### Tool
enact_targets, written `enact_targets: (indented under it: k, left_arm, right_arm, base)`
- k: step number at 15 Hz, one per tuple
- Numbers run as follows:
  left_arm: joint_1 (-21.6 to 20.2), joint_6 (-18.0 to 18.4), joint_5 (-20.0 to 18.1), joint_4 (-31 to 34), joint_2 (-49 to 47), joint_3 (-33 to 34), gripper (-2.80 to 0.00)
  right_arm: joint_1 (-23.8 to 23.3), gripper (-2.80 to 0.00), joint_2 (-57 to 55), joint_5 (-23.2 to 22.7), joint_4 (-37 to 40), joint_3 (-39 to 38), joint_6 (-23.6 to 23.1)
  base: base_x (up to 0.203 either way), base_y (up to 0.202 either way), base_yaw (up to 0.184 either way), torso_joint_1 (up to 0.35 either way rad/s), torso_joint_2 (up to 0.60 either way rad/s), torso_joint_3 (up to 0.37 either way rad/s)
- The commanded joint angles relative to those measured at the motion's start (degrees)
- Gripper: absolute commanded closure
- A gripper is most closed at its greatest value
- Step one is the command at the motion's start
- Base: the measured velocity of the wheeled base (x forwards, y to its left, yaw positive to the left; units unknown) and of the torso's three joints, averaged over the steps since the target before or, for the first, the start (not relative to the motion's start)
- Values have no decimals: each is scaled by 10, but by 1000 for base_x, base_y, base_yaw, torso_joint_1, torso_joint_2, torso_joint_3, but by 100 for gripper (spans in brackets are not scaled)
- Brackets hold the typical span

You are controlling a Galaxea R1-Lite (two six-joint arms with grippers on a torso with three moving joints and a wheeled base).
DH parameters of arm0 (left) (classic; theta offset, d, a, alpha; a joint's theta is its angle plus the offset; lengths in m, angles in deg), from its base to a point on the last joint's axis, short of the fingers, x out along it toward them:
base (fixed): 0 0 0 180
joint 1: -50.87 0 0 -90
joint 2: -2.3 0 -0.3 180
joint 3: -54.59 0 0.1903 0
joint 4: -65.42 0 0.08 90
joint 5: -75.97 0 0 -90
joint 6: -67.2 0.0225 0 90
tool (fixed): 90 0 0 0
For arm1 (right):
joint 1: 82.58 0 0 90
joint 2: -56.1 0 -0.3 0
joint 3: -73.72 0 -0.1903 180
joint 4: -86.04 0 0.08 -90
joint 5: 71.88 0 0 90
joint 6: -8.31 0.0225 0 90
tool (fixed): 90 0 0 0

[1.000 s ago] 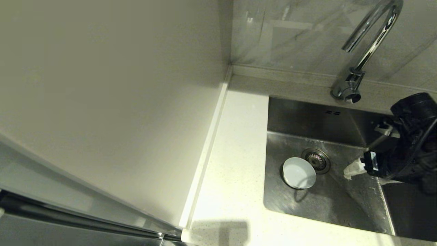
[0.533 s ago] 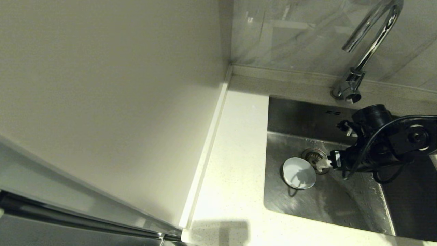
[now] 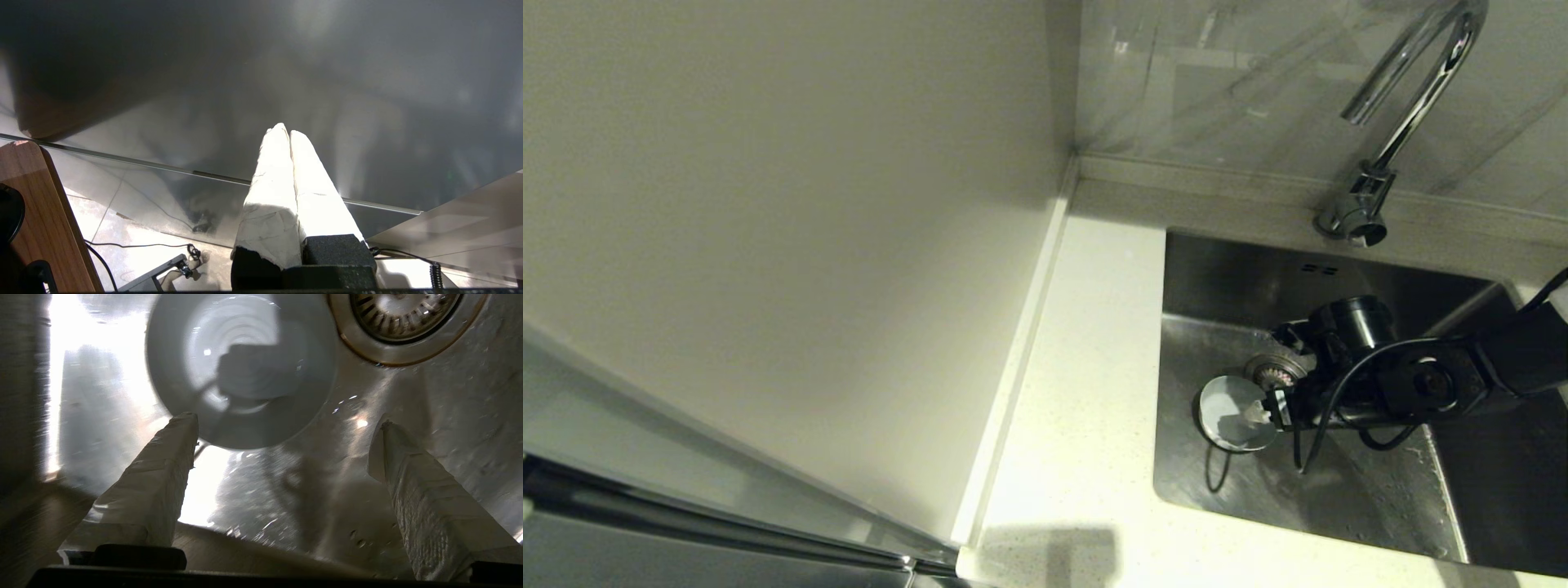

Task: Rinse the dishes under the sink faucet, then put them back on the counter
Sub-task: Put a bowl back to the table from the sink

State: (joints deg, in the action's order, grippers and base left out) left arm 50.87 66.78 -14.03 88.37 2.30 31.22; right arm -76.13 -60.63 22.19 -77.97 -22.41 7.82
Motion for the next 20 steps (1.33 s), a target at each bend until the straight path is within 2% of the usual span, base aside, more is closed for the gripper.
enact_targets:
  k: [1,4,9,17,18,20]
  left_arm:
    - [0,0,0,0,0,2,0]
    - [0,0,0,0,0,2,0]
    - [0,0,0,0,0,2,0]
    - [0,0,0,0,0,2,0]
    - [0,0,0,0,0,2,0]
    - [0,0,0,0,0,2,0]
  right_arm:
    - [1,-280,-31,23,-18,7,-14]
    - [3,-280,-53,35,-45,15,-21]
    - [9,-280,-111,85,-70,67,-21]
    - [9,-280,-154,109,-77,96,-21]
    - [9,0,-156,113,-77,100,-20]
    - [9,0,-160,122,-88,107,-20]
  base:
    - [0,0,0,0,0,0]
    - [0,0,0,0,0,0]
    - [0,0,0,0,0,0]
    - [0,0,0,0,0,0]
    - [0,0,0,0,0,0]
    - [0,0,0,0,0,0]
